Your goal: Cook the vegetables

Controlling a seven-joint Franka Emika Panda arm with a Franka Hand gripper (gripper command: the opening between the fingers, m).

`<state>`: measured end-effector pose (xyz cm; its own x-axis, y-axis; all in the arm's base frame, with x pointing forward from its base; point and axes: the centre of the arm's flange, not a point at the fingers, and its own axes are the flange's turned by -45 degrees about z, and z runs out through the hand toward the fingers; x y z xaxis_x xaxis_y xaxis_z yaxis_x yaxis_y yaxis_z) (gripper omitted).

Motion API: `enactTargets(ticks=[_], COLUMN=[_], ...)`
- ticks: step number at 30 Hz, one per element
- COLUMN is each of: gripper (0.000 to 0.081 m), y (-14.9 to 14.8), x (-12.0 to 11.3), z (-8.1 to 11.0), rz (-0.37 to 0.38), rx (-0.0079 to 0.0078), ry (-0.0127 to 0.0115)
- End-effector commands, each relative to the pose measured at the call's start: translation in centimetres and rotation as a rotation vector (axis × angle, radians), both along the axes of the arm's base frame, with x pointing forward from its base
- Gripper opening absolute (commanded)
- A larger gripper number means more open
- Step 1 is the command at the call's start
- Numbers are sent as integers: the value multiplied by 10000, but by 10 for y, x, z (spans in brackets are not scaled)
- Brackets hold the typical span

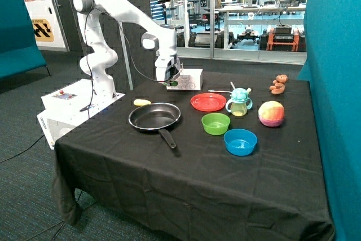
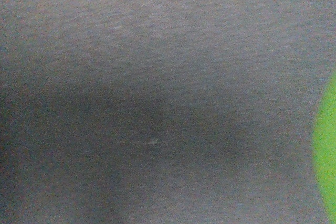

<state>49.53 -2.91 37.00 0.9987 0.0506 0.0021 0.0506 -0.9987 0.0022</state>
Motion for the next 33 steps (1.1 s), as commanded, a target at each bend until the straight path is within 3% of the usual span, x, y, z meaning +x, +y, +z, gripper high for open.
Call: enactTargets(ticks=[1,20,28,33], gripper=[0,0,0,0], y=[-48,-152,-172,-172], x=[8,20,29,30], z=[8,-18,-30,-37], rz=[-833,-2378,-2352,-1929], rx=[22,24,24,23], ry=[21,19,19,20])
